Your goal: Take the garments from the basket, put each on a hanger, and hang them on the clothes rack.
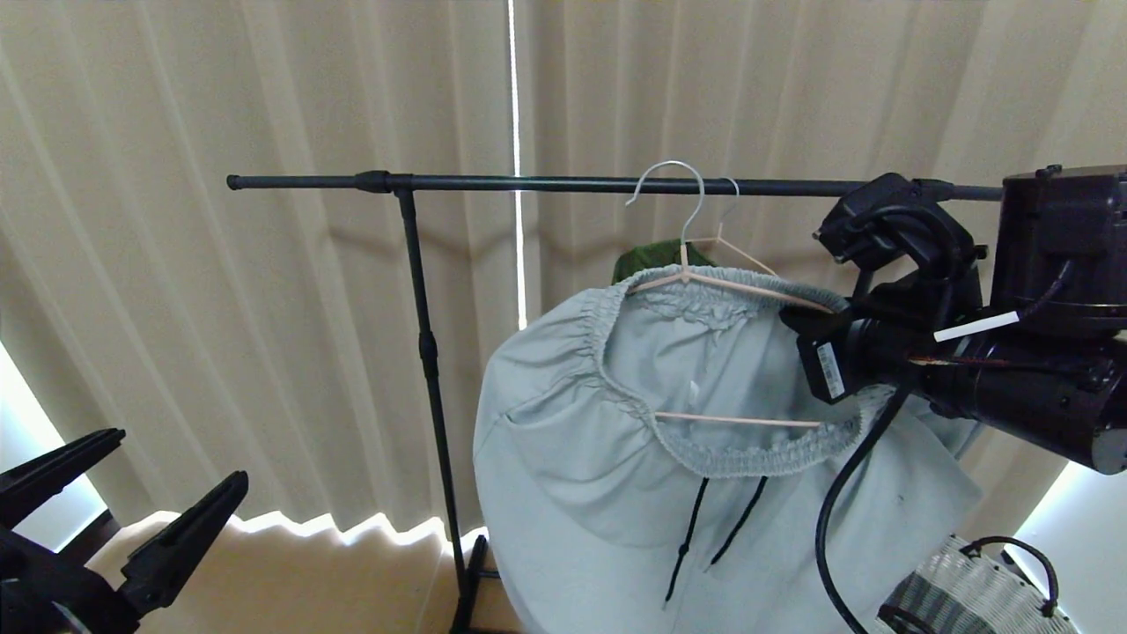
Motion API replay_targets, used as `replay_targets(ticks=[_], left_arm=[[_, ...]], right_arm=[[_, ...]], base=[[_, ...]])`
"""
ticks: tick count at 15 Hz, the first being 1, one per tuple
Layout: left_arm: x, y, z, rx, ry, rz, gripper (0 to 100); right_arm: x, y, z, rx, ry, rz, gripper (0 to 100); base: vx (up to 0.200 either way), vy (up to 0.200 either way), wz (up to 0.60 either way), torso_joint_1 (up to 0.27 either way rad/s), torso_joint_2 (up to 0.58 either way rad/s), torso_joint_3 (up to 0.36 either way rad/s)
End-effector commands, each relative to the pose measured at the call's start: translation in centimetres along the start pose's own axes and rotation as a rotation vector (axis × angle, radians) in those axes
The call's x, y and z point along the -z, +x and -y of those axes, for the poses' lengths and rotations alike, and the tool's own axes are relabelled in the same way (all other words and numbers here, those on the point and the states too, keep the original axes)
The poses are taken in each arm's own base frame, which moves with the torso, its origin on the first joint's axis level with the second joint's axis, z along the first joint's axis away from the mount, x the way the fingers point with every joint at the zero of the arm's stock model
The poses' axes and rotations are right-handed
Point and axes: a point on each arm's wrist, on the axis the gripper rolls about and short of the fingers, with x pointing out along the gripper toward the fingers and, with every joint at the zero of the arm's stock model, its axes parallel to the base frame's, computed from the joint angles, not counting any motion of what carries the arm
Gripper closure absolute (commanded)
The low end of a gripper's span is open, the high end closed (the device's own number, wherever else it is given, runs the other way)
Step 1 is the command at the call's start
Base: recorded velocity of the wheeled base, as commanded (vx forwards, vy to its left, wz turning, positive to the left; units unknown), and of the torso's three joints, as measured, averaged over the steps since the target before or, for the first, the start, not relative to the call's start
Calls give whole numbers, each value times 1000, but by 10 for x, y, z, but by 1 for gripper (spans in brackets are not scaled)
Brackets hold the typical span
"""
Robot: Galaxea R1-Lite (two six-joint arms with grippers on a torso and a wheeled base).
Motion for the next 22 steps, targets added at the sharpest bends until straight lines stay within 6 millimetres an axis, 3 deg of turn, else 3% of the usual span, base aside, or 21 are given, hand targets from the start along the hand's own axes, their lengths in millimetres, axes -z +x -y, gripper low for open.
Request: replay_targets(ticks=[1,8,12,15,17,18,22], left_arm=[[-1,-1,0,-1,1,8,0],[0,-2,0,-1,1,8,0],[1,-5,0,-1,4,15,0],[-1,-7,0,4,4,30,0],[-1,-7,0,4,4,30,0],[0,-7,0,5,4,29,0],[-1,-7,0,4,4,30,0]], right_arm=[[0,1,-1,3,1,0,100],[-5,6,1,32,8,6,100],[-14,22,-3,54,10,5,100],[-17,54,-7,131,8,-30,100],[-17,54,-7,131,8,-30,100],[-19,84,-13,219,5,-62,100],[-20,127,-20,291,3,-88,100]], base=[[200,0,0,-2,2,2],[200,0,0,2,3,4],[100,0,0,2,1,2],[0,0,0,0,0,0],[0,0,0,0,0,0],[0,0,0,0,0,0],[0,0,0,0,0,0]])
